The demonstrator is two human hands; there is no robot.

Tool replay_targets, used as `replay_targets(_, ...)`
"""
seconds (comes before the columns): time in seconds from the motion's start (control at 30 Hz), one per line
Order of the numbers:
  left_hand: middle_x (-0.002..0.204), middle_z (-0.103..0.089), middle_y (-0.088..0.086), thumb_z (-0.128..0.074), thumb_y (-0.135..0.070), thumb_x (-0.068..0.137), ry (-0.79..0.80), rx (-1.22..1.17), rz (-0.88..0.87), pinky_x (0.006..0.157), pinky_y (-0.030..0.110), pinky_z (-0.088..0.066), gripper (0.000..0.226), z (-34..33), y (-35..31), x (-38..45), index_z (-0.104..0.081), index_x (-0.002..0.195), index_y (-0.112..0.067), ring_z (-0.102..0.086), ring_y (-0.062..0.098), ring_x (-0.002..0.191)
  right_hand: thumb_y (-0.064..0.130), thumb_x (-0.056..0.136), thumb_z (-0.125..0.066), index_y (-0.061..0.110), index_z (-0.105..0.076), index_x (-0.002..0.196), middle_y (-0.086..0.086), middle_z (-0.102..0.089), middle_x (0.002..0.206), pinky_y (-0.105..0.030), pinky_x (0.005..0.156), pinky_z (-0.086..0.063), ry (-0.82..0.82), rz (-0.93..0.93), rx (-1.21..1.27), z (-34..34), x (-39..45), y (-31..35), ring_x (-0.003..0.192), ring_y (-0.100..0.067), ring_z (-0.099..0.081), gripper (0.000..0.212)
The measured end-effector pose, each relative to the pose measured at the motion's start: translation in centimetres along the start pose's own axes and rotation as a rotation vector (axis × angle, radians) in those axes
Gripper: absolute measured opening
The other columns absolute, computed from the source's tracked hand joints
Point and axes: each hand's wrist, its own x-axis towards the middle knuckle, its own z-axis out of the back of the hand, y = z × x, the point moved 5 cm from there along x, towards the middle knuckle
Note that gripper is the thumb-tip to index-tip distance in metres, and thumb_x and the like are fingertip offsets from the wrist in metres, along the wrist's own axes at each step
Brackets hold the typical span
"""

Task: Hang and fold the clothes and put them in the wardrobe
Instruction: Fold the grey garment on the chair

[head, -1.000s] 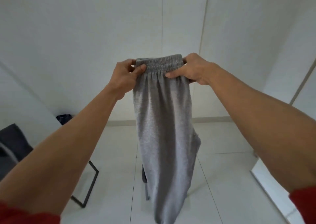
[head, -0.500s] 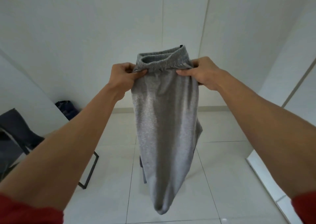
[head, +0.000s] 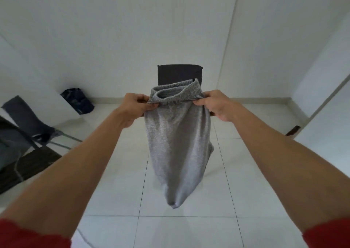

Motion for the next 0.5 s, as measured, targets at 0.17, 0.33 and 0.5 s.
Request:
replay_targets(0.17,0.092,-0.065,0.013,-0.078,-0.008,0.082,-0.042,0.005,0.063,0.083,0.044,-0.051,0.018,-1.9,3.3,2.8,-0.067,0.096,-0.003,-0.060,0.024,0.087,0.017,0.089,-0.071,0.019,-0.072,0.100,-0.003,-0.075,0.099,-0.042,0.094,-0.056,-0.023,-0.035,-0.041,-0.6,3.9,-3.6,0.095,-0.021,-0.071,0.012)
replay_targets(0.33,0.091,-0.067,0.014,-0.083,-0.012,0.078,-0.012,0.039,0.173,0.080,0.044,-0.053,0.030,-3.3,7.7,8.2,-0.068,0.099,0.004,-0.062,0.025,0.086,0.016,0.087,-0.071,0.016,-0.072,0.098,-0.004,-0.076,0.099,-0.045,0.096,-0.055,0.011,-0.131,-0.063,-0.8,9.1,-7.7,0.095,-0.022,-0.071,0.011)
replay_targets(0.5,0.093,-0.072,0.011,-0.083,-0.012,0.078,0.064,0.109,0.316,0.064,0.031,-0.056,0.029,-4.8,12.3,15.0,-0.070,0.101,0.001,-0.067,0.018,0.082,0.016,0.086,-0.071,0.015,-0.072,0.096,-0.008,-0.073,0.103,-0.049,0.099,-0.052,0.043,-0.249,-0.090,-1.0,15.3,-11.9,0.098,-0.026,-0.069,0.011)
